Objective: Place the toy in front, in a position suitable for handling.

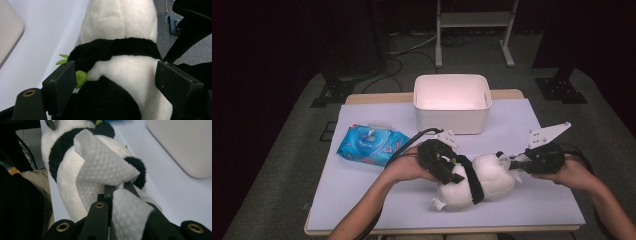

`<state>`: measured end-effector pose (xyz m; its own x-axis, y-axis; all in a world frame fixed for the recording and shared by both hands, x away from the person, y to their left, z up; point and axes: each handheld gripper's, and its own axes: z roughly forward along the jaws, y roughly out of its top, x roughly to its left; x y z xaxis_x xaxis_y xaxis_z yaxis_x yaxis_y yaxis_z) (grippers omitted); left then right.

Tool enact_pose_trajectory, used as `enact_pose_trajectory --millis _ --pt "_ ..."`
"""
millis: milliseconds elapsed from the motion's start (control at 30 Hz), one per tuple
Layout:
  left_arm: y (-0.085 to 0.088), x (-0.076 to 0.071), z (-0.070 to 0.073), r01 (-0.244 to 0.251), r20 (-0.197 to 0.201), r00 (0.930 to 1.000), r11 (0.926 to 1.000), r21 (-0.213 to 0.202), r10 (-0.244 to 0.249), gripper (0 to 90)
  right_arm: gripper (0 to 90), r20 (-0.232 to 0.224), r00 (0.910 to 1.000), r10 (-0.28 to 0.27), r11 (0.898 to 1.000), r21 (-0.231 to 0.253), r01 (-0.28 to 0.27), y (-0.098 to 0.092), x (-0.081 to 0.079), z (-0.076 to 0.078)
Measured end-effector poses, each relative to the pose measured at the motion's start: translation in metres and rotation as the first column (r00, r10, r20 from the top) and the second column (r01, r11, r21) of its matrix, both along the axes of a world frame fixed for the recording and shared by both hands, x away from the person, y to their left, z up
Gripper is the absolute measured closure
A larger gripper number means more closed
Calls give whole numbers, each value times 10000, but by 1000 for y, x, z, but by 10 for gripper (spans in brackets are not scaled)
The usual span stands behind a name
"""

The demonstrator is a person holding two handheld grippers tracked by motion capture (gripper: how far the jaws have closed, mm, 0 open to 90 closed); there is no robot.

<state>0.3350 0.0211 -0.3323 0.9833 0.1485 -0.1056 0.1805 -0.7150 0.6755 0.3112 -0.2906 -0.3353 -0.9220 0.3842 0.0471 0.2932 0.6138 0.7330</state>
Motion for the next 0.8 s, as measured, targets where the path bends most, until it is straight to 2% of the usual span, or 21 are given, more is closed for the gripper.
enact_pose_trajectory --millis 300,400,500,800 --pt "8 0 2 -107 -22 9999 9999 89 107 176 833 -423 9989 202 9997 -104 -206 8 0 -16" --pt "11 0 1 -172 -70 9998 9998 66 173 177 833 -504 9984 255 9997 7 -255 10 1 -19" --pt "14 -2 2 -94 -292 9995 9999 44 96 201 833 -502 9984 269 9996 -31 -271 10 1 -20" --pt "21 -7 -1 160 -294 9995 9997 186 -154 187 831 -453 9987 220 9996 -178 -228 7 0 -20"
